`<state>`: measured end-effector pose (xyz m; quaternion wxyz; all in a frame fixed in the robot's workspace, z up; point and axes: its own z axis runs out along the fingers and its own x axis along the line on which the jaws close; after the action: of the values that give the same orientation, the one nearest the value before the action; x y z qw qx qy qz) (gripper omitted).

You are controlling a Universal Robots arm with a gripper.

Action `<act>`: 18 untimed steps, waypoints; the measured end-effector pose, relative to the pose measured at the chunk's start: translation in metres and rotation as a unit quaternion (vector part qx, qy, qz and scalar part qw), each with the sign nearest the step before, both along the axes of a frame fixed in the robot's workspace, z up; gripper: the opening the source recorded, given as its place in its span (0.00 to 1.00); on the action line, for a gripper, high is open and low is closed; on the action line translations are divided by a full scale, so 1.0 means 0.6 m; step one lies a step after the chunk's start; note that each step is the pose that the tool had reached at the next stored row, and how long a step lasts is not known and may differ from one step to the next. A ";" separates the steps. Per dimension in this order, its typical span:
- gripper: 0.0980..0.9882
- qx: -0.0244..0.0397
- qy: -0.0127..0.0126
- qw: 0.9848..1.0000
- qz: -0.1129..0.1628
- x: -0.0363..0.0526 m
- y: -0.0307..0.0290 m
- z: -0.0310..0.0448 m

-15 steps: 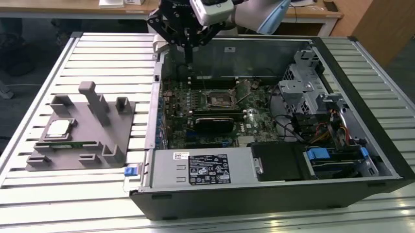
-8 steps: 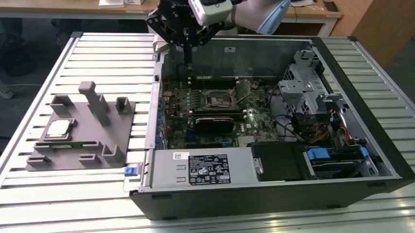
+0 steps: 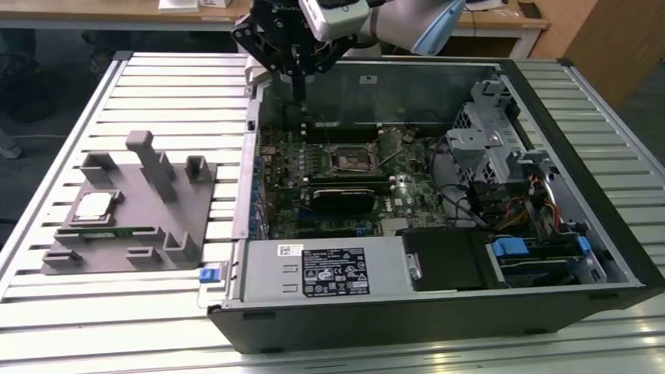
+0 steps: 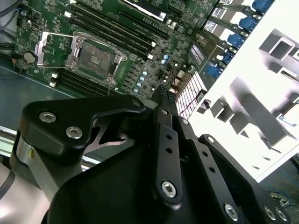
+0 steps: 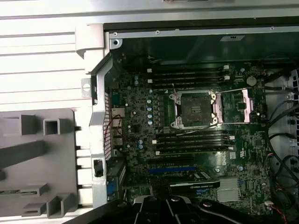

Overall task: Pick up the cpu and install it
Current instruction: 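Reach for the cpu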

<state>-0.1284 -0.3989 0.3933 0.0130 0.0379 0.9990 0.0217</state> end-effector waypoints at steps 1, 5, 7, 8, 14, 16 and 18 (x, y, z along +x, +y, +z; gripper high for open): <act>0.01 0.000 0.000 1.000 0.000 0.000 0.0000 0.000; 0.01 0.000 0.000 1.000 0.000 -0.003 0.0000 0.000; 0.01 0.000 0.000 1.000 0.000 -0.004 0.0000 0.000; 0.01 0.000 0.000 1.000 0.000 -0.005 0.0000 0.000; 0.01 0.000 0.000 1.000 0.000 -0.008 0.0000 0.000; 0.01 0.000 0.000 1.000 0.000 -0.009 0.0000 0.000; 0.01 0.000 0.000 1.000 0.000 -0.011 0.0000 0.000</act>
<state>-0.1347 -0.3989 0.3933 0.0131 0.0379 0.9990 0.0217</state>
